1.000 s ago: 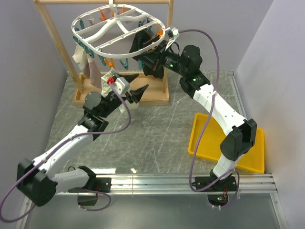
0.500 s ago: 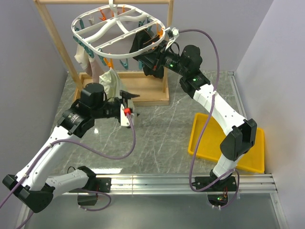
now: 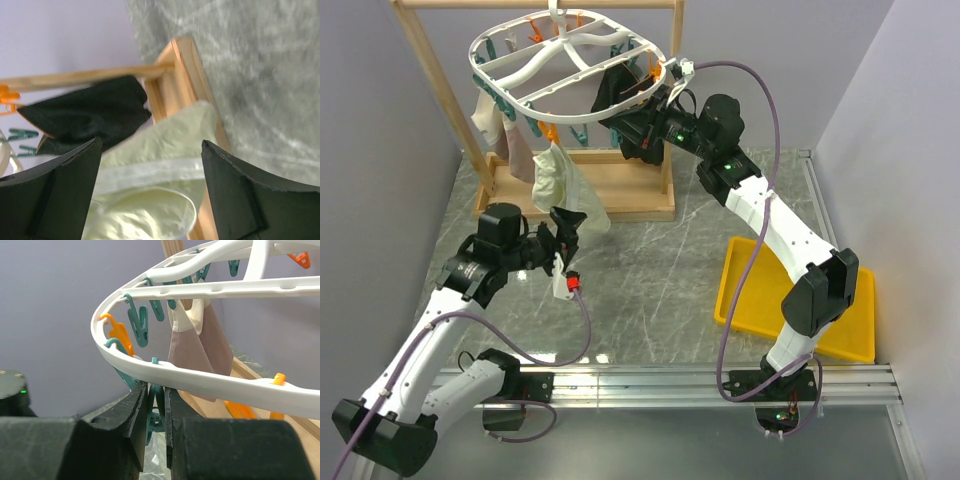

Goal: Clip the underwear to the hanger

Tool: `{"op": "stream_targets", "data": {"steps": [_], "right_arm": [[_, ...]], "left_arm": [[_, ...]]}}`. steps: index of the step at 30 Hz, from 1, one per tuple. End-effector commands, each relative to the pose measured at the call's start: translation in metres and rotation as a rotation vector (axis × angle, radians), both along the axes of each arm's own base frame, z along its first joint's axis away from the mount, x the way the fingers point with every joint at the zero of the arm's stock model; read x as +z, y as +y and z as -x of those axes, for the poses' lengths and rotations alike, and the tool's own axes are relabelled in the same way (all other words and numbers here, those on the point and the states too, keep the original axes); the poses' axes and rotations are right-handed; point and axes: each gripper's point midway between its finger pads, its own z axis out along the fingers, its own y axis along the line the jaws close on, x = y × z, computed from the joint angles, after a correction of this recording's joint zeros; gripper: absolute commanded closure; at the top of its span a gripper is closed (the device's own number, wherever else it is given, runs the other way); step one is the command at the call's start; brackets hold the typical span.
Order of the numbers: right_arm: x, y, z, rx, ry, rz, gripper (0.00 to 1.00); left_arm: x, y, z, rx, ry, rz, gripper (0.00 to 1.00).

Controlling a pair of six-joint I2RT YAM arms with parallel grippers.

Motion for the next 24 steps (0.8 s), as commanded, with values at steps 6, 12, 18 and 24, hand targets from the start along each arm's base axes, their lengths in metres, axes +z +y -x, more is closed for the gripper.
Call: {"op": "stream_targets", "data": {"steps": [6, 12, 18, 24], "right_arm": [[0.016, 0.001, 0.011, 0.066, -0.034, -0.016, 1.00], [0.017, 0.000, 0.010, 0.068, -0.033, -0.021, 1.00], [0.016, 0.000, 0.011, 0.075, -0.030, -0.022, 1.00], [0.016, 0.000, 0.011, 0.077, -0.028, -0.024, 1.00]], "left_arm": [[0.009, 0.023, -0.023, -0.001, -0.328, 0.067, 0.12], [0.008, 0.038, -0.025, 0.034, -0.354, 0.077, 0.09], [-0.003, 0.052, -0.032, 0.072, -0.364, 0.059, 0.05], [-0.005, 0.055, -0.042, 0.074, -0.419, 0.054, 0.02]]}}
